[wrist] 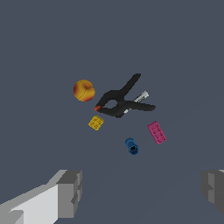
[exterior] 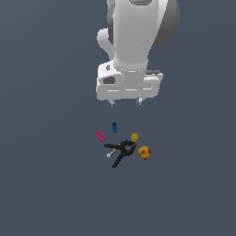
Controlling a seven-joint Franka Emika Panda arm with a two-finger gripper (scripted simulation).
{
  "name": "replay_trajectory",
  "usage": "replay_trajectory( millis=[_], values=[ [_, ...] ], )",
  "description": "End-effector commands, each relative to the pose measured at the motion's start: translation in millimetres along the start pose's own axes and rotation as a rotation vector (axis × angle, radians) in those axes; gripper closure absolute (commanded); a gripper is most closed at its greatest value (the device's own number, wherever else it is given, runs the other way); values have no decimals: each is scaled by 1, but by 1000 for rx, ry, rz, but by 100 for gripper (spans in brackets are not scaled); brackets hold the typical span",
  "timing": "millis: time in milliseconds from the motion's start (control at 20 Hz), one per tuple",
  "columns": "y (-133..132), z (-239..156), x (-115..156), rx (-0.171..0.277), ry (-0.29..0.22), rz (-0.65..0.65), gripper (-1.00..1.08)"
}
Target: Pick up a designated object from a clutter of objects.
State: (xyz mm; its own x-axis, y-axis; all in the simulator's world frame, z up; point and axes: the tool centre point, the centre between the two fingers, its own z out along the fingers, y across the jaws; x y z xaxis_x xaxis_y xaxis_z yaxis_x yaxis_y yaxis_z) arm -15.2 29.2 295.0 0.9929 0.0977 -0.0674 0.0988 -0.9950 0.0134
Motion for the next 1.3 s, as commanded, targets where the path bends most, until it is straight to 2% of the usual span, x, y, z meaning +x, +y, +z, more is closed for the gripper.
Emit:
replay_trajectory(
  millis=[0, 500, 850, 1250],
  values=[
    [0, 0, 0, 0, 0, 0, -92],
    [1, 15, -3, 35, -25, 27, -92],
    [-1, 20, -1, 32, -22, 41, -92],
    [-9, 48, 7, 28, -12, 119, -92]
  ],
)
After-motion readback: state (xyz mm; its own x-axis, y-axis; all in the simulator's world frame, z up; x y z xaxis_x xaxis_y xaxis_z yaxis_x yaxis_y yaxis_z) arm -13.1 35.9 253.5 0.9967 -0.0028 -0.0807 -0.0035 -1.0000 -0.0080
